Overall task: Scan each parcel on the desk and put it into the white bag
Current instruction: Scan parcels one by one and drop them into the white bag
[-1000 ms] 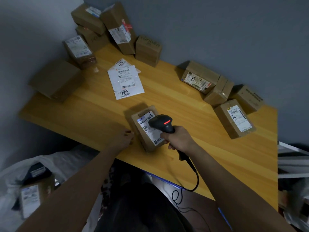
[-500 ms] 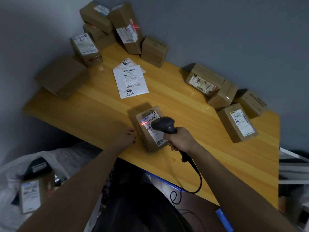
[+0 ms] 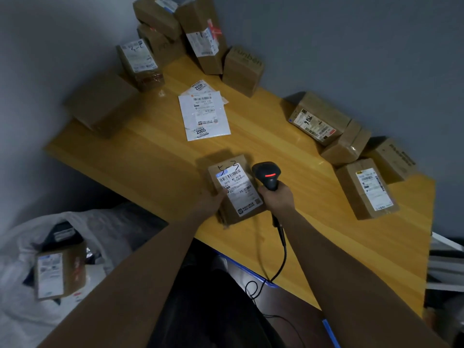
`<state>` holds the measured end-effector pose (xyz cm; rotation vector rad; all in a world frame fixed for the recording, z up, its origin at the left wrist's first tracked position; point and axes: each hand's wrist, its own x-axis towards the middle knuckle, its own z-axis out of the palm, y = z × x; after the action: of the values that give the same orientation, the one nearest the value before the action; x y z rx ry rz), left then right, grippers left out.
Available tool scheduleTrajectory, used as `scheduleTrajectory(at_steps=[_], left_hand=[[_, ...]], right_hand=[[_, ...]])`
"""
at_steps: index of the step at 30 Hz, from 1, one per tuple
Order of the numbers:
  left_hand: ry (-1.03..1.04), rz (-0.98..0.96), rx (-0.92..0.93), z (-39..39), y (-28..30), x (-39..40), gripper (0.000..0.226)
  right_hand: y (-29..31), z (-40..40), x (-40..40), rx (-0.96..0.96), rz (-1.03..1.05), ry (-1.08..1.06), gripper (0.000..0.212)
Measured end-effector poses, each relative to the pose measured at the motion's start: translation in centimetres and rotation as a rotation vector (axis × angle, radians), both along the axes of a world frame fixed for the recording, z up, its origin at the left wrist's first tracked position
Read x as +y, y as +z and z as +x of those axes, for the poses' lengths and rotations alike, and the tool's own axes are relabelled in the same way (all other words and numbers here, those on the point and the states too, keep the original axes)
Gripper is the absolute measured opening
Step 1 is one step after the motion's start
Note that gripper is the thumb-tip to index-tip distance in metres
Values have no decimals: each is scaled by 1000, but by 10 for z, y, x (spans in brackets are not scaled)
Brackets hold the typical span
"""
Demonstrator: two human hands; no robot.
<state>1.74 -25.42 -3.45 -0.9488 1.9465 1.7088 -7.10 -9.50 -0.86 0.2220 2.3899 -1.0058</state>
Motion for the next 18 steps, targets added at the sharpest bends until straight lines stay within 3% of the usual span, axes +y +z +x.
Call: scheduleTrajectory(at_steps=[5, 10, 13, 16, 18], left_hand=[[72, -4, -104, 1, -21, 12, 82], [357, 154, 106, 16, -23, 20, 67], [450, 128, 176, 36, -13, 10, 61], [531, 107, 195, 62, -6, -10, 69], [562, -3, 191, 83, 2, -27, 76]], right_hand=[[-12, 2, -2, -20, 7, 6, 15], [-12, 17, 1, -20, -140, -46, 11], [-3, 27, -6, -24, -226, -14, 16], [8, 39, -23, -26, -289, 94, 16], [17, 48, -42, -28, -301, 197, 16]])
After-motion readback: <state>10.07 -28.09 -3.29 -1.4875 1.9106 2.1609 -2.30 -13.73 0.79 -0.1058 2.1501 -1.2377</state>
